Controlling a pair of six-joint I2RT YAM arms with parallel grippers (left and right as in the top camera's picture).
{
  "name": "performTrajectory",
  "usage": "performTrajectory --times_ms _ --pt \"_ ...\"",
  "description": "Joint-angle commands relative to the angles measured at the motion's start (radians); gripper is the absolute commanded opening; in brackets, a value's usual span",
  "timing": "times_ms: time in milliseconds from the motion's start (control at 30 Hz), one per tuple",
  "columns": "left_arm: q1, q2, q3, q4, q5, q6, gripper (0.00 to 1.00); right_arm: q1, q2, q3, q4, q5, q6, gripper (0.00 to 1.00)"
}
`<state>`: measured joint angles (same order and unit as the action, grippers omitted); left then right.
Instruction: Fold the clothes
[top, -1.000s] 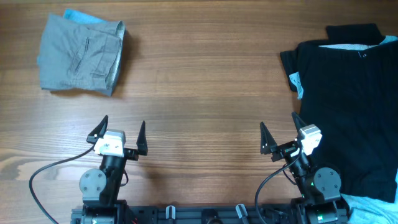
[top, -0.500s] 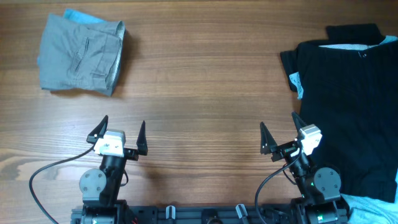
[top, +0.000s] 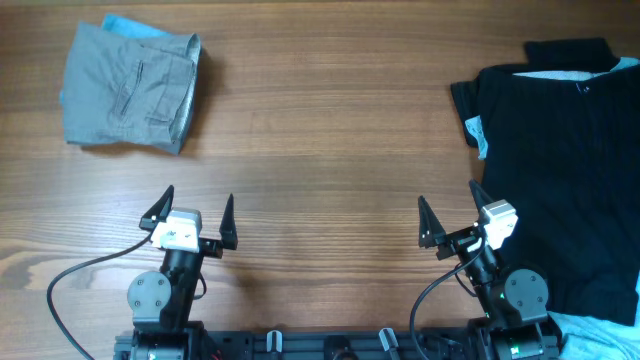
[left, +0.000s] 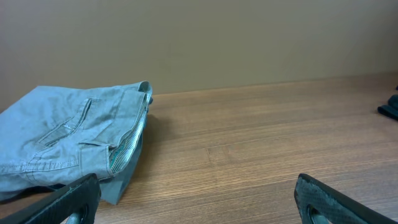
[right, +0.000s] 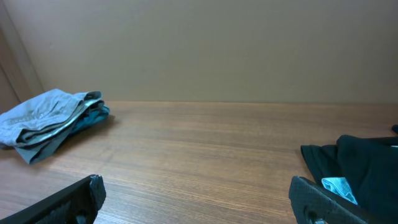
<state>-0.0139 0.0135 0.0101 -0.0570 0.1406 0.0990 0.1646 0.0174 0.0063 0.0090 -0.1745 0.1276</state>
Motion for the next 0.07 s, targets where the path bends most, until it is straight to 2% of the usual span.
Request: performTrajectory --times_ms 0,33 --pt "0.006 -0.007 -0.005 -0.004 0.012 -0.01 1.0 -0.005 -0.003 -0.001 0.005 0.011 0.01 0.99" --pt "0.006 -0.007 -0.005 -0.004 0.012 -0.01 1.0 -0.005 -0.003 -0.001 0.005 0.011 0.01 1.0"
